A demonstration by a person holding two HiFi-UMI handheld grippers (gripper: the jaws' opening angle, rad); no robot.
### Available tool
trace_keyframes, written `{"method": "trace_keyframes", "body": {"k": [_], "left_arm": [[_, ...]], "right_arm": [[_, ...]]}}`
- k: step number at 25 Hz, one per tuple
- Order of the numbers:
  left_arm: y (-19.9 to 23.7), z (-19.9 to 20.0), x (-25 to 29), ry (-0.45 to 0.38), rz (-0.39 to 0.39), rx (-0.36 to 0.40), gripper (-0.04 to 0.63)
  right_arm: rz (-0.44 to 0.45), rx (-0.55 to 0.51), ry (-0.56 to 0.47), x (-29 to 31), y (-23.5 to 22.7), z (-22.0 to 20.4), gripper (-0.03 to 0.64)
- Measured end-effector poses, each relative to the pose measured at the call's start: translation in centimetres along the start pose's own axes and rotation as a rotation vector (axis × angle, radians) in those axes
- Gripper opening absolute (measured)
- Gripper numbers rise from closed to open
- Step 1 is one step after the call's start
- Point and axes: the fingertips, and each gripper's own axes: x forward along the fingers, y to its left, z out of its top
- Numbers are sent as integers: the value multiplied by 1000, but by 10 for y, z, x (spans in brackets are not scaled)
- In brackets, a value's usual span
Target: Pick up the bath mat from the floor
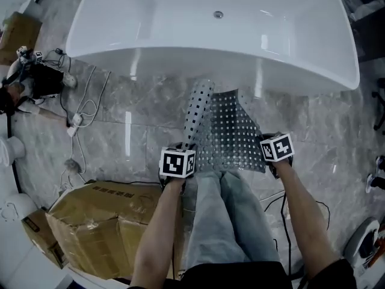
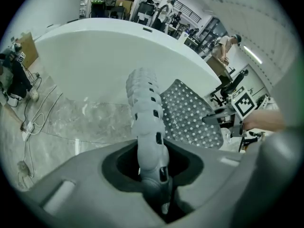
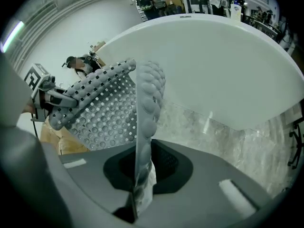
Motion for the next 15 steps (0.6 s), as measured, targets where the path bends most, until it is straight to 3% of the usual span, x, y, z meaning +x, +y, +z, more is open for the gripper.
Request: {"method": "trace_keyframes", "body": {"k": [10,15], "left_arm": [[-53,13,-105,-76,-18,43,103],[-76,58,-160,-209,-35,82,101]], "right_arm": [[20,-25,-107,-111,54,28,23],[20,-81,-238,-177,54,88,23]]}}
